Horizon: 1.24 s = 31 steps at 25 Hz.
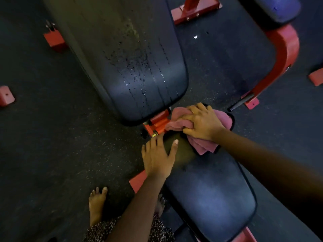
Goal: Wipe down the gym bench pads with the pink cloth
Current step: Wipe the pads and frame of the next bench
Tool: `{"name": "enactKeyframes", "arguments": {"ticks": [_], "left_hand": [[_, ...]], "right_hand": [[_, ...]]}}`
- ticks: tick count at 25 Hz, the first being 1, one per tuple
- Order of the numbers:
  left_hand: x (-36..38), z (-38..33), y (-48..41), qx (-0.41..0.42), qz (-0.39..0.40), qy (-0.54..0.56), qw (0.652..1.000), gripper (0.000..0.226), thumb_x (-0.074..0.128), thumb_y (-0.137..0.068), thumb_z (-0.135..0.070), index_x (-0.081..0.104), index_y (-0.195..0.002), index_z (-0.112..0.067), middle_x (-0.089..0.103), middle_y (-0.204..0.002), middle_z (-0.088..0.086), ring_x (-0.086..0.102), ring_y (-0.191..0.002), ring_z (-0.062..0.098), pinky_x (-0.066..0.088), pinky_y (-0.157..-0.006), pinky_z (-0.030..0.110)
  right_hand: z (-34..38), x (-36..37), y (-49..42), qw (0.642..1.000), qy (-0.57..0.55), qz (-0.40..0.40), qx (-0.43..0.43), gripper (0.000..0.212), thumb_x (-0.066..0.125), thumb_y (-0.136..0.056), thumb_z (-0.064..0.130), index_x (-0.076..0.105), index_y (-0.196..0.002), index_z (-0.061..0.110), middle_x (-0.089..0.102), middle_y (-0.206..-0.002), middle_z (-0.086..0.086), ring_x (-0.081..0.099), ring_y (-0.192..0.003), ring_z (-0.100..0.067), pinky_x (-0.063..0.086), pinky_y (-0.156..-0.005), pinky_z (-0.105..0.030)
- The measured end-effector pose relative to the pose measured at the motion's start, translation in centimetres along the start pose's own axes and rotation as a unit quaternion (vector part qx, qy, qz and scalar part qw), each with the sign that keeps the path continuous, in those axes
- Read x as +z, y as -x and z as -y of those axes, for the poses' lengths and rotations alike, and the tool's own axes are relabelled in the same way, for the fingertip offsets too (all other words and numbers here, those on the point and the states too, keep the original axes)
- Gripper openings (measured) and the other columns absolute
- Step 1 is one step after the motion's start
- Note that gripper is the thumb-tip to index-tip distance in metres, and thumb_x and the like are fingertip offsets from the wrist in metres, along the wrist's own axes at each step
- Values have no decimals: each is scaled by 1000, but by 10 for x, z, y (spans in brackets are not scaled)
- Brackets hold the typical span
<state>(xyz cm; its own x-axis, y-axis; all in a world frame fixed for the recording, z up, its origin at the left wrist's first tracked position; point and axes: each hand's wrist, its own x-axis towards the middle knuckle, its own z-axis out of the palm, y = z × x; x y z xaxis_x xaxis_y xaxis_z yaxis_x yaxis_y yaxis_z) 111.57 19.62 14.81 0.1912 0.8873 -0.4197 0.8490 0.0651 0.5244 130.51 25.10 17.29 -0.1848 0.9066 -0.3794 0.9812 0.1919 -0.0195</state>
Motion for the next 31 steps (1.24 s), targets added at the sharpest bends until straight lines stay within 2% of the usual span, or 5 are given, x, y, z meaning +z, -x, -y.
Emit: {"name": "enactKeyframes", "arguments": {"ticks": [7, 17, 21, 24, 31], "left_hand": [[49, -46, 4, 203, -23, -203, 958, 68, 33, -84, -55, 41, -136, -13, 42, -143, 11, 35, -136, 30, 17, -111, 50], [56, -43, 1, 202, -25, -225, 953, 73, 36, -81, -54, 31, -143, -16, 34, -148, 10, 24, -140, 30, 12, -114, 48], [37, -52, 0, 179, 41, -139, 973, 68, 42, -84, -51, 33, -143, -19, 28, -152, 7, 16, -143, 27, 6, -116, 47], [3, -67, 17, 123, 115, -7, 986, 54, 54, -91, -30, 37, -141, -18, 31, -150, 4, 22, -142, 20, 6, -117, 41], [-128, -64, 122, -65, 43, 294, 953, 40, 49, -95, -16, 46, -134, -9, 46, -140, 9, 42, -130, 19, 28, -106, 24]], "right_hand": [[-45, 16, 14, 967, -219, -7, 131, 49, 55, -86, 42, 47, -133, 31, 48, -130, -10, 46, -118, -28, 38, -100, -39], [-45, 59, 112, 882, -370, -52, 288, 59, 55, -88, 39, 28, -140, 45, 44, -135, -9, 48, -119, -27, 38, -98, -37], [-33, 55, 154, 875, -371, -76, 302, 57, 59, -85, 35, 37, -138, 40, 47, -127, -12, 49, -113, -29, 41, -96, -38], [-19, 34, 181, 871, -374, -87, 305, 57, 59, -86, 33, 38, -138, 39, 42, -133, -12, 44, -119, -29, 36, -101, -37], [44, -84, 207, 866, -421, -148, 226, 56, 59, -87, 27, 39, -138, 39, 44, -131, -12, 49, -115, -30, 39, -94, -33]]}}
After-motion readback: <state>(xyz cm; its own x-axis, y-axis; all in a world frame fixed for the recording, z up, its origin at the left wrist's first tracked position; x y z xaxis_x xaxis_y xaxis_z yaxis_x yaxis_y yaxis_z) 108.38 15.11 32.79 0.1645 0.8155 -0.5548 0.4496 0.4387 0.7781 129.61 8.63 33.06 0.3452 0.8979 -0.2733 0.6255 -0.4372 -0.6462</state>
